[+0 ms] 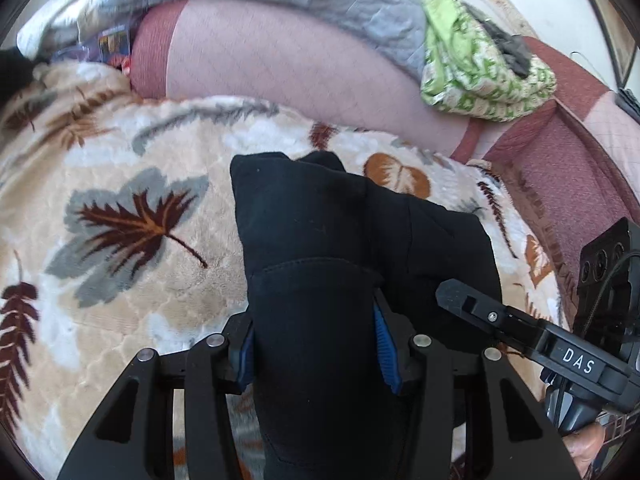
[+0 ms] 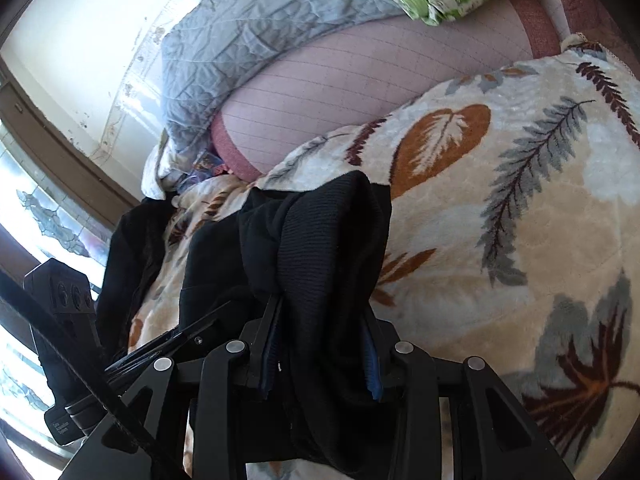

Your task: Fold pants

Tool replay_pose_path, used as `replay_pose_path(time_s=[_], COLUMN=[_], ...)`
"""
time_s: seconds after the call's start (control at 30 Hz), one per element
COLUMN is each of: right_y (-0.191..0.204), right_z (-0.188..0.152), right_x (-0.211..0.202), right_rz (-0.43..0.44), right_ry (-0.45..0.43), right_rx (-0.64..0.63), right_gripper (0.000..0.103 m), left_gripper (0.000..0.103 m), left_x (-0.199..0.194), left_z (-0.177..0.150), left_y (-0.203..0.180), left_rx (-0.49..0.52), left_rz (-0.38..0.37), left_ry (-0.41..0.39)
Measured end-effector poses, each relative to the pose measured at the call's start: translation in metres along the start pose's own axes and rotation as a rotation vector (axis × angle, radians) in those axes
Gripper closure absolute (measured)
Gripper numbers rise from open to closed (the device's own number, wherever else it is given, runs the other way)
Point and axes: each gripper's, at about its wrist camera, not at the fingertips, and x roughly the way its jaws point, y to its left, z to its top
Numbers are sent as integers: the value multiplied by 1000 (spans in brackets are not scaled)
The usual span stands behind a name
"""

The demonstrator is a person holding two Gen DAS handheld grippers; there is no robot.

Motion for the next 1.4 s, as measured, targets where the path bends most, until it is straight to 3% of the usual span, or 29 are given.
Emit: replay_pose_path(time_s=[0.17, 0.27, 0.33, 0.4, 0.5, 0.6, 0.7, 0.8, 0.97, 1.07, 1.13, 1.23, 1.4], right_y=[-17, -25, -31, -41, -49, -40, -29, -12, -2, -14, -27, -32, -24], right_z=[3, 4, 4, 3, 2, 6, 9, 10, 1, -6, -8, -4, -8], right_x=[21, 29, 33, 39, 35, 17, -6, -23, -6, 16, 25, 22, 4], right_rz=[-23, -33, -51, -92, -65, -104, -138, -98, 110, 112, 109, 122, 23], right_ry=[21, 28, 38, 60, 50, -16, -113, -173, -54, 32, 51, 44, -1], right_rx=[31, 45, 53, 67, 116, 84, 36, -22, 10, 71, 124, 151, 102], right_gripper=[66, 65, 48, 35, 33, 33, 33, 34, 34, 34, 35, 35, 33], left_gripper=[55, 44, 35, 32, 32, 32, 32, 32, 32, 31, 25, 22, 22], left_x=[16, 23, 24, 21, 1, -26, -43, -42, -12, 6, 9, 6, -20], left_z=[-2, -3, -3, -3, 0, 2, 1, -7, -27, -38, -40, -40, -47], left_y=[10, 14, 17, 18, 20, 24, 27, 21, 4, 3, 5, 8, 3], left_rx=[-19, -26, -33, -41, -57, -82, -97, -69, 8, 0, -17, -39, -44], left_rz=[13, 38, 66, 72, 70, 93, 71, 48, 79, 81, 83, 79, 106], left_ry=[22, 28, 23, 26, 5, -66, -105, -79, 15, 54, 52, 57, 30])
